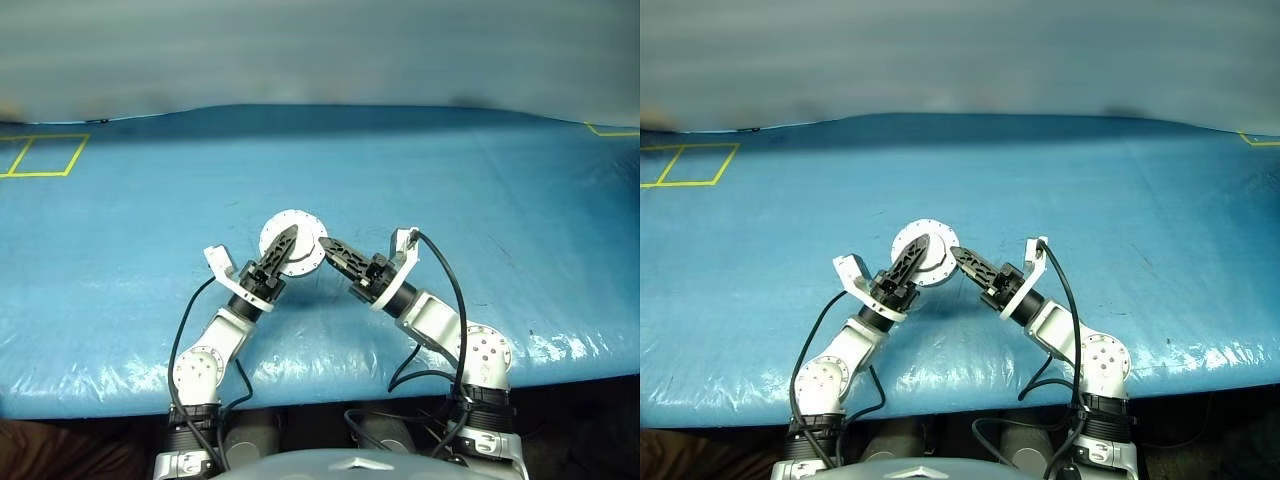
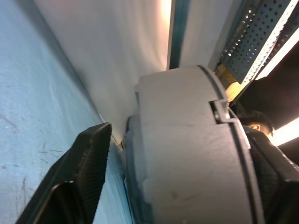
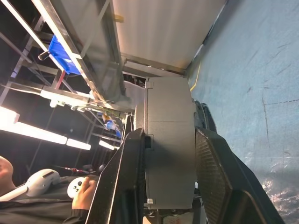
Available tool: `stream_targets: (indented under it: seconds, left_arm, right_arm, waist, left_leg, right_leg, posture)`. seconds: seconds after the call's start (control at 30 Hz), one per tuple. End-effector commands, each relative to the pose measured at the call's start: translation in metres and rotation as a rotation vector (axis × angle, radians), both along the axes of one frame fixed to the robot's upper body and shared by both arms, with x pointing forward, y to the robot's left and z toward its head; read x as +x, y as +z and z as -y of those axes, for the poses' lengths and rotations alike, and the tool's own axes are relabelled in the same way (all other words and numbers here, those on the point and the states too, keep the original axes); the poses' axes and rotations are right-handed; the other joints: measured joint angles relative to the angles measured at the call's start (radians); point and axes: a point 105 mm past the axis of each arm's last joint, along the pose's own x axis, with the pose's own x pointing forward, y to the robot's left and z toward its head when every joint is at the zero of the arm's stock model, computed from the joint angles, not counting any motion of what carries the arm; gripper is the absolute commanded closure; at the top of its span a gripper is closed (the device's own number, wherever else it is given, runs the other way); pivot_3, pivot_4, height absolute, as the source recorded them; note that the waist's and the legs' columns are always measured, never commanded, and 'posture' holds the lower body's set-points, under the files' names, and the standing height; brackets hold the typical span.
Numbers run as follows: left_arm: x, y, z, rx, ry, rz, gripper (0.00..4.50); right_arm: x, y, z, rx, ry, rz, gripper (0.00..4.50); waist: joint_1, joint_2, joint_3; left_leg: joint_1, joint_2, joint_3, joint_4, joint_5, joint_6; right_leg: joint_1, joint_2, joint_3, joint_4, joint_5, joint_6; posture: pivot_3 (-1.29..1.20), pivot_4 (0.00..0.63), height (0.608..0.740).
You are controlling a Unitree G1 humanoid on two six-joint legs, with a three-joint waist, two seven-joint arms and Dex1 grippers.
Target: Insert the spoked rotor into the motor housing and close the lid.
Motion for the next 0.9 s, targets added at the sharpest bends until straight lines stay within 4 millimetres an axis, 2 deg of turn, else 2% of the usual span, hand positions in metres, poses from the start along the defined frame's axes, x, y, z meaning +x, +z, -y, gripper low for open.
stream_targets:
  seconds: [0.03,0.37,0.57,0.6,0.77,0.9]
  left_arm:
    - [-0.003,0.003,0.013,-0.046,-0.02,0.003,2.02]
    - [-0.001,-0.002,0.015,-0.036,-0.023,-0.042,2.02]
    - [0.013,-0.008,-0.002,-0.003,0.122,-0.084,2.02]
    - [0.016,-0.008,-0.006,0.003,0.15,-0.088,2.02]
    - [0.032,-0.009,-0.038,0.086,0.398,-0.123,2.02]
    - [0.041,0.007,-0.073,0.059,0.63,-0.138,2.02]
  right_arm:
    - [-0.006,0.031,-0.007,0.094,0.039,0.111,3.31]
    - [0.001,0.026,-0.003,0.063,-0.007,0.101,3.31]
    - [0.02,0.024,0.011,-0.027,-0.169,0.147,1.4]
    - [0.023,0.024,0.013,-0.035,-0.194,0.153,1.12]
    - [0.035,0.02,0.026,-0.066,-0.301,0.14,1.12]
    - [0.036,0.016,0.03,-0.093,-0.317,0.134,1.12]
  waist:
    - [0.0,0.0,0.0]
    - [0.0,0.0,0.0]
    - [0.0,0.0,0.0]
    - [-0.002,0.0,0.0]
    - [0.002,0.0,0.0]
    - [0.005,-0.001,0.001]
  left_leg:
    - [0.0,0.0,0.0,0.0,0.0,0.0]
    - [0.0,0.0,0.0,0.0,0.0,0.0]
    - [0.0,0.0,0.0,0.001,0.0,0.0]
    - [0.0,0.0,0.0,0.0,0.0,0.0]
    - [0.0,0.0,0.0,0.0,0.0,0.0]
    - [-0.001,0.0,-0.001,0.0,0.0,0.0]
  right_leg:
    - [0.0,0.0,0.0,0.0,0.0,0.0]
    - [0.0,0.0,0.0,0.0,0.0,0.0]
    - [0.0,0.0,0.0,0.0,0.0,0.001]
    - [0.0,0.0,0.0,0.0,0.0,0.001]
    - [0.0,0.0,0.0,0.0,0.003,0.005]
    - [-0.001,0.0,0.0,-0.001,0.004,0.004]
  posture:
    - [0.0,0.15,0.74]
    - [0.0,0.15,0.74]
    - [0.0,0.15,0.74]
    - [0.0,0.15,0.74]
    - [0.0,0.15,0.74]
    - [0.0,0.15,0.74]
